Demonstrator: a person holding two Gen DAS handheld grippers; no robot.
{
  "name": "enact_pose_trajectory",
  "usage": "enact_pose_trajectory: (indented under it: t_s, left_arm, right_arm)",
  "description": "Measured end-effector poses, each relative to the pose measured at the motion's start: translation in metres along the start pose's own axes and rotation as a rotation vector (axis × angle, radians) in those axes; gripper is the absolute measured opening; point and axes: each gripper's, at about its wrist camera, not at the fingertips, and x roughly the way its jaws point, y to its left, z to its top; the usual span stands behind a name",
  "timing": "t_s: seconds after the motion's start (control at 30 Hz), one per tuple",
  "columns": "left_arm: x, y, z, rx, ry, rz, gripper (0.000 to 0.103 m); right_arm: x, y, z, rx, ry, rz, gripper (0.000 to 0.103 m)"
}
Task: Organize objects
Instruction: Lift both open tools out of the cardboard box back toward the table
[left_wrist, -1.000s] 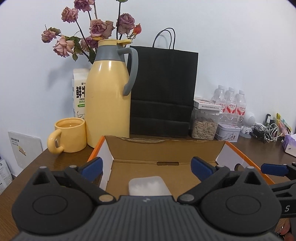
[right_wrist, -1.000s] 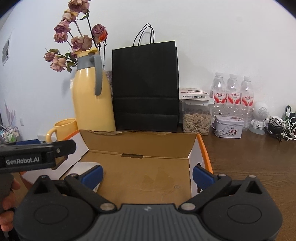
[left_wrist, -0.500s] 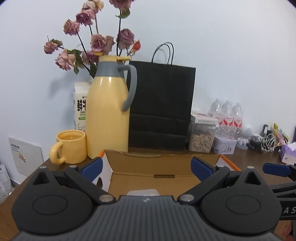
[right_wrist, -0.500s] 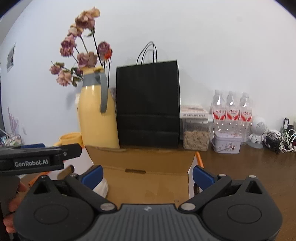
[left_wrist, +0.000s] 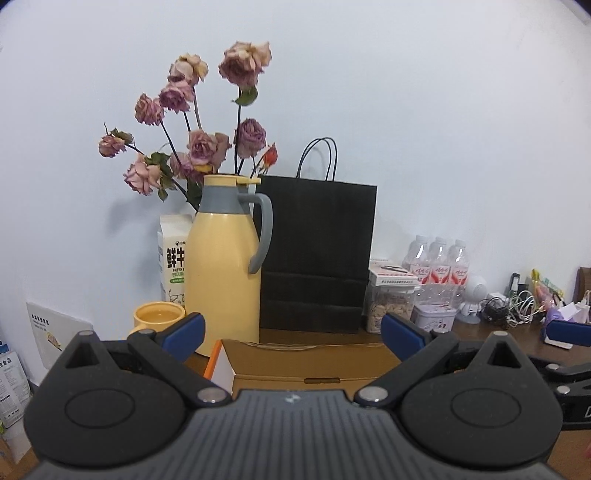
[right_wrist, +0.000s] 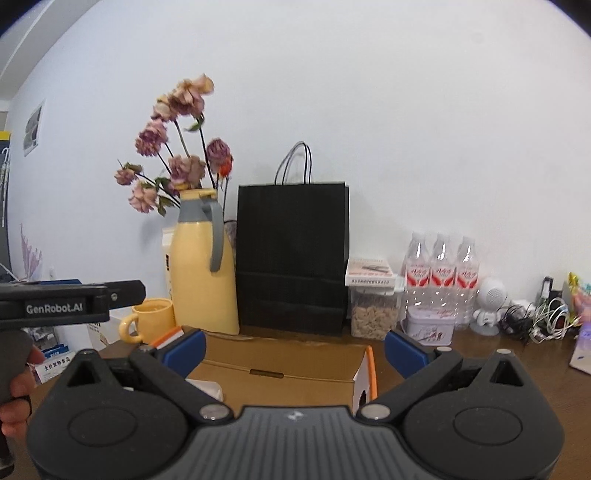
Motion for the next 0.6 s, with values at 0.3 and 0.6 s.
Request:
enact_pose_trajectory:
  t_s: [0.3,0.6]
  left_arm:
    - [-0.068,0.002,-0.006,0.023,-0.01,-0.045,0.103]
    - [-0.125,0.01,-0.025,0.042,0.008,-0.082,0.103]
  right_arm:
    - [-0.069,0.012,-0.006,-0.012,-0.01,0.016,0.103]
    - [-0.119,0.025,-0.033,-0.025,0.017,0.028,0.103]
